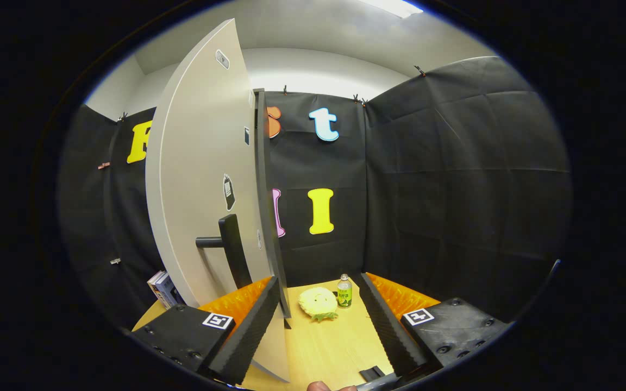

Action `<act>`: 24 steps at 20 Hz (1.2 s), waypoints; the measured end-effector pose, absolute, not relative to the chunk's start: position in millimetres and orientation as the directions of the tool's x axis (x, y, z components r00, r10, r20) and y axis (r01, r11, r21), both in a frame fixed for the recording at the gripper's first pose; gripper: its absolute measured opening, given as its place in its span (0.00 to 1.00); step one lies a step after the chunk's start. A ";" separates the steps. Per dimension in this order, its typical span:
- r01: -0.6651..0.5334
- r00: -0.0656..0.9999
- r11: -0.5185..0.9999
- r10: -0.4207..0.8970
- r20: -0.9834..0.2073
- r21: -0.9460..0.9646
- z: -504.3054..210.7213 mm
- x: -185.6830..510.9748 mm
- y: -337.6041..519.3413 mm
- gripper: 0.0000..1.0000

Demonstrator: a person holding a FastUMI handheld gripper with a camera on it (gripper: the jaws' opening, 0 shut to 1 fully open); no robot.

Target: Open the shoe cabinet door, grab the shoes and put them into the shoe cabinet, then close the shoe cabinet door.

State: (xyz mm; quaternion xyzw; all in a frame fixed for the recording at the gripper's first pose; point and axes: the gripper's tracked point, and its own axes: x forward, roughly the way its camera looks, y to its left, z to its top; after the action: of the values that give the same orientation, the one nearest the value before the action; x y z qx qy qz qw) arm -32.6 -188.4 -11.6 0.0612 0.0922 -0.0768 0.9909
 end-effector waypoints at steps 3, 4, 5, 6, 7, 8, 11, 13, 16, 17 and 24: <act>0.133 0.975 0.985 -0.110 -0.194 0.112 -8.6 -32.0 -159.1 0.98; 0.118 0.976 0.987 -0.095 -0.195 0.112 -8.1 -30.3 -149.0 0.98; 0.101 0.978 0.988 -0.077 -0.195 0.115 -8.7 -28.0 -135.8 0.98; 0.083 0.979 0.990 -0.059 -0.196 0.118 -8.7 -26.7 -124.3 0.98; 0.067 0.980 0.990 -0.042 -0.196 0.122 -9.7 -25.0 -112.5 0.98; 0.053 0.980 0.991 -0.027 -0.199 0.126 -11.1 -23.5 -101.9 0.98; 0.031 0.978 0.989 -0.002 -0.206 0.141 -11.9 -19.1 -76.9 0.98; 0.011 0.977 0.989 0.020 -0.210 0.149 -12.9 -14.9 -59.1 0.98; -0.025 0.975 0.985 0.061 -0.214 0.168 -15.1 -6.7 -31.8 0.98; -0.039 0.974 0.984 0.076 -0.214 0.174 -15.4 -3.5 -22.4 0.98; -0.159 0.946 0.971 0.202 -0.255 0.181 -33.4 -0.3 37.7 0.98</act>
State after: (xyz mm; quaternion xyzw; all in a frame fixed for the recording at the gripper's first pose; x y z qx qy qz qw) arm -0.3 37.7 -33.4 0.0790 0.1370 0.0919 0.9831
